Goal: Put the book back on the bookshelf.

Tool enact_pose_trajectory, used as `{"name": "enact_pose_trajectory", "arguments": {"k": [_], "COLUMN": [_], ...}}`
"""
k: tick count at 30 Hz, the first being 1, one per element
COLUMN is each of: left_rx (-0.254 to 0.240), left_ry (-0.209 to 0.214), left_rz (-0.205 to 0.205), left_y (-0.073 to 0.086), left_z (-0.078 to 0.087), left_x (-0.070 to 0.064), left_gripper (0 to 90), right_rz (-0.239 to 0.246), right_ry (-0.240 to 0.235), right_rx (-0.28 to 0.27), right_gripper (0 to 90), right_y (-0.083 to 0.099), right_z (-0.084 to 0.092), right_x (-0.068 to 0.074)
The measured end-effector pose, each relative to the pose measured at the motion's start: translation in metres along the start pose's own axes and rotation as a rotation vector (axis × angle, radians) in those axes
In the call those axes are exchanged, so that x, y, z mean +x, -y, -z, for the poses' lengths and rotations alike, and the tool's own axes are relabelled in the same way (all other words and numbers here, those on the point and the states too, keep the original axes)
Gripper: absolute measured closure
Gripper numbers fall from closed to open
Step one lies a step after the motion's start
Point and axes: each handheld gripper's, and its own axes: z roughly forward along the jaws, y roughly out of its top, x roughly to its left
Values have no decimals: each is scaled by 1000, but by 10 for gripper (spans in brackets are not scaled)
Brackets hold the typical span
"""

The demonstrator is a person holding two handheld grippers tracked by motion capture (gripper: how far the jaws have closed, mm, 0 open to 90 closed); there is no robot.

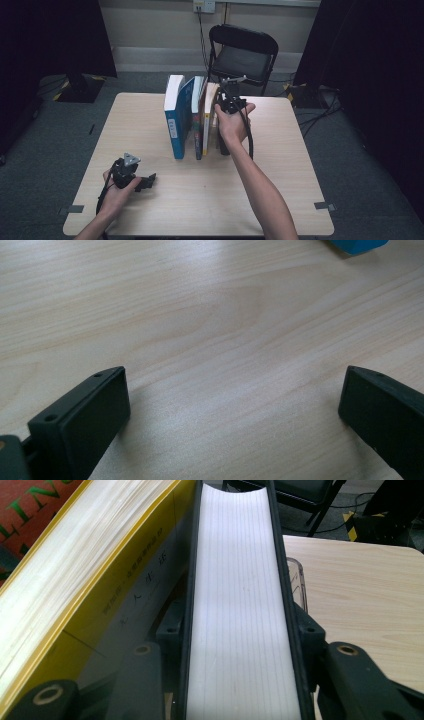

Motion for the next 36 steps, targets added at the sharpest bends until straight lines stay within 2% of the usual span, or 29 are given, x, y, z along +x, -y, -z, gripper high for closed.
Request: {"name": "enact_pose_trajectory", "arguments": {"k": [5,12,16,19,23,24,27,30,36], "left_rx": [0,0,0,0,0,0,0,0,0], "left_ry": [0,0,0,0,0,0,0,0,0], "left_rz": [0,0,0,0,0,0,0,0,0], "left_y": [0,0,0,0,0,0,0,0,0], "left_z": [0,0,0,0,0,0,0,0,0], "left_x": [0,0,0,0,0,0,0,0,0], "left_gripper": [0,0,0,0,0,0,0,0,0], "right_rz": [8,24,33,19,31,21,17,7,27], "right_ry": [13,5,-7,-37,-54,-82,-103,-143,-183], "right_rx": [-1,-7,-46,-65,-85,-96,-120,-140,-197], "right_gripper": [537,522,497,473,449,421,407,377,341], "right_y": [0,1,2,4,7,10,13,18,24], "right_z": [-1,-1,6,10,11,11,13,14,24], "right_x": [3,1,0,-4,-5,-8,-10,-13,-18]}}
